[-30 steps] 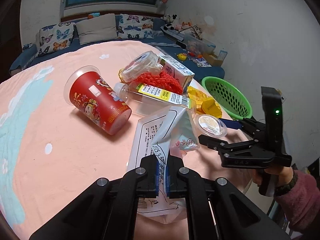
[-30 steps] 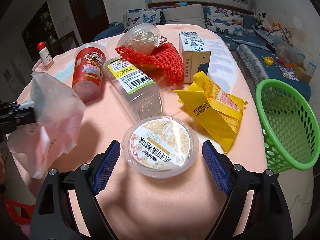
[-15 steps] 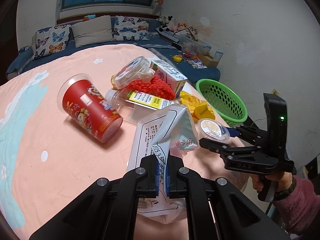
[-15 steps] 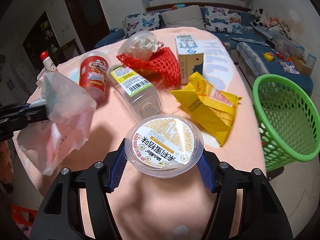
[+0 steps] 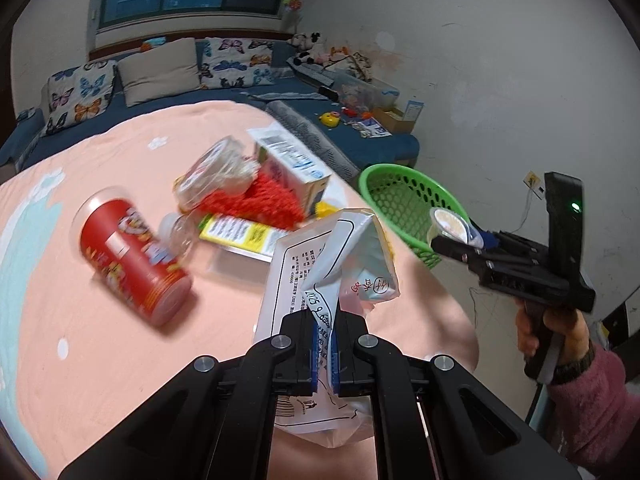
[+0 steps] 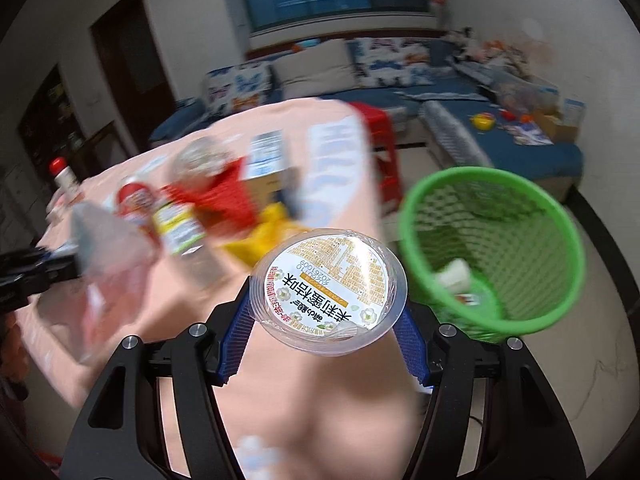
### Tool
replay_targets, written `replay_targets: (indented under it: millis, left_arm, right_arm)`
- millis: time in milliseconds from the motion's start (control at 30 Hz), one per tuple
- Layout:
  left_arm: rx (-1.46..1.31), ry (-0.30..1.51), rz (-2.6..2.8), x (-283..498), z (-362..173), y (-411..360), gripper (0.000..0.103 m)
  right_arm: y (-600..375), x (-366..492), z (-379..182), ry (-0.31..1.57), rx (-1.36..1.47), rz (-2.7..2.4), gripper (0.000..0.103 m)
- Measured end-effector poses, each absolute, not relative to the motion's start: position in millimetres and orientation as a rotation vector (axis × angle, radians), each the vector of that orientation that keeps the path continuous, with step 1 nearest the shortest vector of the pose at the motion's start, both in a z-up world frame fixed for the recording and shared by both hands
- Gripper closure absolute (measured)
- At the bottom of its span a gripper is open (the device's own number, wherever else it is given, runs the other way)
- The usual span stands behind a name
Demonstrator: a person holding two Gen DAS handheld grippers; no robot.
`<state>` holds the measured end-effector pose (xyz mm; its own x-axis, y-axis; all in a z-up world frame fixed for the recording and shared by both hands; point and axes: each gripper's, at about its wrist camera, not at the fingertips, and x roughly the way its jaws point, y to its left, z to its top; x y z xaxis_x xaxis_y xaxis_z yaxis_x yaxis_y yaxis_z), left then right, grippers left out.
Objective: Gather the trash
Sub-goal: 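Drop the dessert cup from the right tool while the left tool drops the plastic bag into the basket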
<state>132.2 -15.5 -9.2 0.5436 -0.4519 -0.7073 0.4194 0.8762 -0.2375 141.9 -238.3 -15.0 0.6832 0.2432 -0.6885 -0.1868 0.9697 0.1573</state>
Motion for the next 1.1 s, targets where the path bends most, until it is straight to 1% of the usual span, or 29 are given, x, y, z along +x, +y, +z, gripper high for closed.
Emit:
replay_targets:
  millis: [167,300,600,633,733,933,1100]
  left_arm:
    - [-0.030,0.840,-0.549,144,-1,-39,0.099]
    - [-0.017,0.841,-0.571,157,3,-61,0.099]
    - [0.009,0.841,-0.610,190,16,-104,0.099]
    - [0.010,0.840,-0.615,196,17,-111,0.099]
    - [0.012,0.833,-0.636,211,23,-129,0.099]
    - [0.021,0.825,-0.679,242,32,-169,0.099]
    - [0.063,0.836,-0.713,266,25,-213,0.098]
  right_arm:
    - [-296,169,-23,0.818,0.101,0.109,0.039]
    - [-332,192,-41,0.865,0.127,0.033,0.039]
    - [-373,226,-78,0.930,0.219,-0.011,0.037]
    - [-376,228,-81,0.932,0.224,-0.015,0.035]
    - [-379,230,-85,0.935,0.235,-0.015,0.028]
    - [-388,224,-81,0.917,0.242,-0.013,0.027]
    - [-400,204,-72,0.882,0.241,-0.024,0.026]
